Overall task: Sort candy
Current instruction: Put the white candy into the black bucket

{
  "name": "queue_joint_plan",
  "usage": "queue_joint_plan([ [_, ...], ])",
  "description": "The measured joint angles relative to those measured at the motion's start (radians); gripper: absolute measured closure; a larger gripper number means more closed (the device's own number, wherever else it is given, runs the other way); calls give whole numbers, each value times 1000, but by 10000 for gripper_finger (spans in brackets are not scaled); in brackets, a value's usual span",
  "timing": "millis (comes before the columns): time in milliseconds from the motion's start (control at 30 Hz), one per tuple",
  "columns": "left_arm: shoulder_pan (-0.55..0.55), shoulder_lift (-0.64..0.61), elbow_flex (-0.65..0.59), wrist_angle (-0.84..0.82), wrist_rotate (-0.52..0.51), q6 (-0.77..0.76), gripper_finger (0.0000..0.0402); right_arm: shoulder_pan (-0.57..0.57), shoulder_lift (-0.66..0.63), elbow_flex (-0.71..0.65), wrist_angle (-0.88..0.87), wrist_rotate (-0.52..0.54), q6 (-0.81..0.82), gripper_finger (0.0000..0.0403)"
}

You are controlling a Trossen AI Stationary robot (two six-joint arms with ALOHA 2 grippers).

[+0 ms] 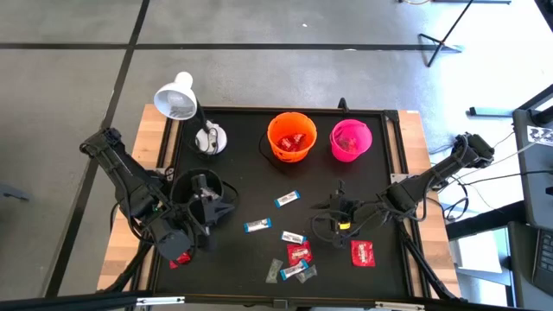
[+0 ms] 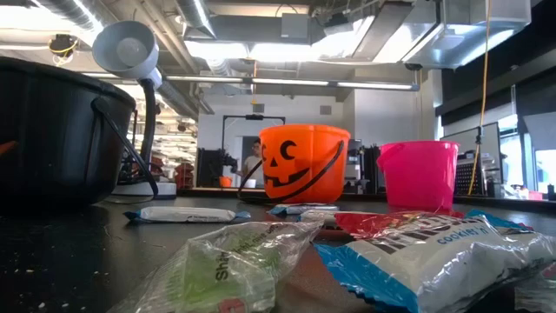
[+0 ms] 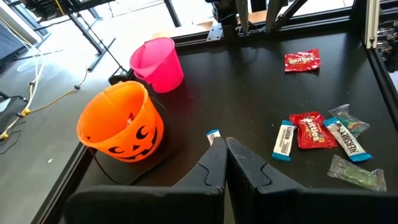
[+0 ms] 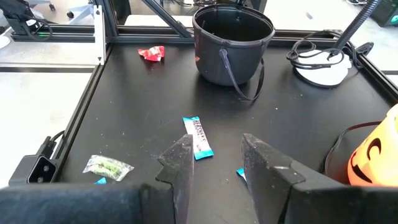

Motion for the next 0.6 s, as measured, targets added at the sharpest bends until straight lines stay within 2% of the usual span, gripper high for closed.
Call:
queue_joint_plan([
  [600,1,0,0,12,3,0,401,0,0,0,0,0,0,269],
])
